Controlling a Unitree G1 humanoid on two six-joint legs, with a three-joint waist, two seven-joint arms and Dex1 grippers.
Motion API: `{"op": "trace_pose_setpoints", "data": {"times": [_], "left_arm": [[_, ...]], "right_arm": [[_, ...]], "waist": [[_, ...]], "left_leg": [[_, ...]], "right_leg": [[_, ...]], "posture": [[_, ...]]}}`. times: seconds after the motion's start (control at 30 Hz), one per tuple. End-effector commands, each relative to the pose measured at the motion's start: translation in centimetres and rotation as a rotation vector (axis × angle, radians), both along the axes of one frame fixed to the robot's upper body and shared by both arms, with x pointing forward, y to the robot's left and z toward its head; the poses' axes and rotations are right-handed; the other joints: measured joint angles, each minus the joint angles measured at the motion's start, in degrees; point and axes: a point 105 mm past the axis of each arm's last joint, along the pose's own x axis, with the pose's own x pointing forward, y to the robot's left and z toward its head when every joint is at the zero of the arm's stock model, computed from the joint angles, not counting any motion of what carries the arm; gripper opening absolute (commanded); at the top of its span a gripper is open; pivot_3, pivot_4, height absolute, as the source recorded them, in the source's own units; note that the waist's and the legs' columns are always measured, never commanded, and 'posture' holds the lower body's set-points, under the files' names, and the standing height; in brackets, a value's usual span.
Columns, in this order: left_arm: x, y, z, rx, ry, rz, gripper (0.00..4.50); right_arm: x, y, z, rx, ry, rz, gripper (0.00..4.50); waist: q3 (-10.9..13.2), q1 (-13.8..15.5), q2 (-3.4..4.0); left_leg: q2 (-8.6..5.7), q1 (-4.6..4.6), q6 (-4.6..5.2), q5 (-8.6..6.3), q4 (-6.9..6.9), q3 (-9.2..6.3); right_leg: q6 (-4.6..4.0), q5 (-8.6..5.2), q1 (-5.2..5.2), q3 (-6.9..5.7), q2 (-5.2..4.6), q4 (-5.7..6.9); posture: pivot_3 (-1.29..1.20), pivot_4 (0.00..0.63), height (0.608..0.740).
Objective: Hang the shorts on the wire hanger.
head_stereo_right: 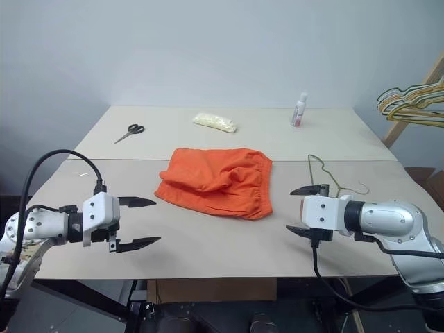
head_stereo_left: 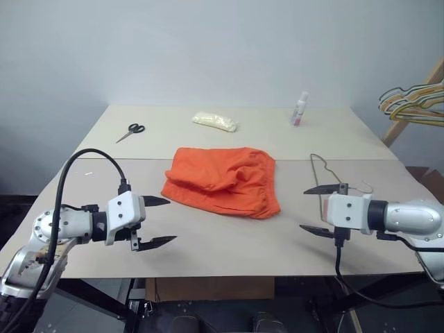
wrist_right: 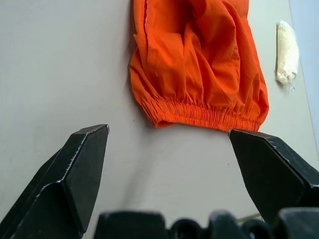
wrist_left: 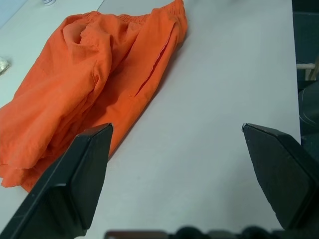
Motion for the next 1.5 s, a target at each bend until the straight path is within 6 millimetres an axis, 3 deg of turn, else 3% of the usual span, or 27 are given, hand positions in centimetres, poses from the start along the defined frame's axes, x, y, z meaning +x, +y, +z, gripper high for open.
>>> {"op": "trace_pose_setpoints", "data": {"times": [0.03, 0.47, 0.77, 1.07, 1.17, 1.27, 1.5], "left_arm": [[0.1, -0.2, 1.0, 0.002, -0.041, 0.005, 4.5], [-0.1, -0.1, -0.1, 0.057, -0.026, 0.005, 4.5], [-0.3, 0.2, -1.1, 0.095, 0.005, -0.01, 4.5], [0.1, 1.1, -2.0, 0.171, 0.013, -0.01, 4.5], [0.1, 1.0, -2.0, 0.169, 0.004, 0.001, 4.5], [-0.1, 1.1, -2.2, 0.165, 0.002, 0.018, 4.5], [-0.2, 1.2, -3.2, 0.182, 0.01, 0.051, 4.5]], "right_arm": [[0.3, 0.2, 1.0, 0.005, -0.05, 0.009, 4.47], [0.8, 0.4, 0.7, -0.027, -0.037, 0.012, 4.47], [1.6, 1.9, -0.7, -0.115, 0.011, 0.095, 4.47], [6.0, 4.6, -4.0, -0.247, -0.13, 0.131, 4.47], [6.6, 5.2, -4.7, -0.254, -0.124, 0.157, 4.47], [6.8, 5.3, -5.3, -0.269, -0.128, 0.179, 3.93], [6.9, 5.7, -6.2, -0.272, -0.116, 0.204, 1.49]], "waist": [[0.0, 0.0, 0.0], [0.0, -0.1, 0.0], [0.0, -0.2, 0.0], [0.0, -1.2, -0.01], [0.0, -1.2, -0.01], [0.0, -1.0, -0.01], [0.0, -0.8, -0.01]], "left_leg": [[0.0, 0.0, 0.0, 0.0, 0.0, 0.0], [0.0, 0.0, 0.0, 0.0, 0.0, 0.0], [0.0, 0.0, 0.0, 0.0, -0.01, 0.02], [-0.02, 0.06, -0.08, 0.05, 0.02, 0.04], [-0.04, 0.06, -0.09, 0.05, 0.01, 0.02], [-0.04, 0.06, -0.09, 0.05, -0.01, -0.02], [-0.02, 0.19, -0.09, 0.05, -0.02, -0.03]], "right_leg": [[0.0, 0.0, 0.0, 0.0, 0.0, 0.0], [-0.01, 0.0, 0.0, 0.0, 0.0, 0.0], [-0.04, -0.02, -0.04, 0.0, 0.0, 0.02], [-0.14, -0.11, -0.08, -0.01, 0.0, 0.32], [-0.15, -0.14, -0.12, 0.0, -0.01, 0.47], [-0.2, -0.2, -0.16, -0.01, -0.01, 0.59], [-0.26, -0.23, -0.12, -0.02, 0.0, 0.73]], "posture": [[0.16, 0.0, 0.74], [0.15, 0.0, 0.74], [0.11, 0.0, 0.74], [0.13, 0.0, 0.74], [0.15, 0.0, 0.74], [0.17, 0.0, 0.74], [0.18, 0.0, 0.74]]}}
